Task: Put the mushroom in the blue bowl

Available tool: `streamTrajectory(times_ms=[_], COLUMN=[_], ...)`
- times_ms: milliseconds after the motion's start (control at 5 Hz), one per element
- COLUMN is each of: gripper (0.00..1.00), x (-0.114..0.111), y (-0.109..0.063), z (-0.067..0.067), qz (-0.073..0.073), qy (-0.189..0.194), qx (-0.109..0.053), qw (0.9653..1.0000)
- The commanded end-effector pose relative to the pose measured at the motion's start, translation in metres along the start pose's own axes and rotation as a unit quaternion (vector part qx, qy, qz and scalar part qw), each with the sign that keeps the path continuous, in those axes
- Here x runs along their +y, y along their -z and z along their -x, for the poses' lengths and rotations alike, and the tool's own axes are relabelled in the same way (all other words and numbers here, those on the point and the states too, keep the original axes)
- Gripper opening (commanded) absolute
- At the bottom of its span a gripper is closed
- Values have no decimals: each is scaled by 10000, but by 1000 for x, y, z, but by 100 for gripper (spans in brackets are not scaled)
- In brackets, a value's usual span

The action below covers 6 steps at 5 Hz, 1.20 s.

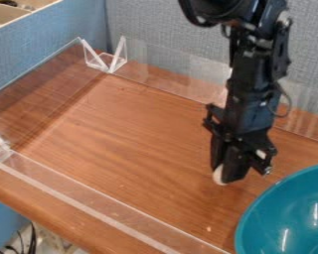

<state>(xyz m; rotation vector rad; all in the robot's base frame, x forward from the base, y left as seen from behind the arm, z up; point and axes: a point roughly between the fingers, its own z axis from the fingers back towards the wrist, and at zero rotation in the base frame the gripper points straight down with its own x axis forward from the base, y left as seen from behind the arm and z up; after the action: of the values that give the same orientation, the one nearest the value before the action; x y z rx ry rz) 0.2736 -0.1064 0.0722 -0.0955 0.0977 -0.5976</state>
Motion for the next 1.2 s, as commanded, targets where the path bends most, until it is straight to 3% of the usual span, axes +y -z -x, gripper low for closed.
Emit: streamTrajectory(times_ms=[0, 200, 1000], gripper=[0, 0, 0], x=[-22, -34, -50], y=[-26, -24, -18], z=[-12, -21, -30], qz=[-134, -140, -136], qy=[328, 447, 516], qx=[-403, -429, -487], qw=[9986, 9980, 9974])
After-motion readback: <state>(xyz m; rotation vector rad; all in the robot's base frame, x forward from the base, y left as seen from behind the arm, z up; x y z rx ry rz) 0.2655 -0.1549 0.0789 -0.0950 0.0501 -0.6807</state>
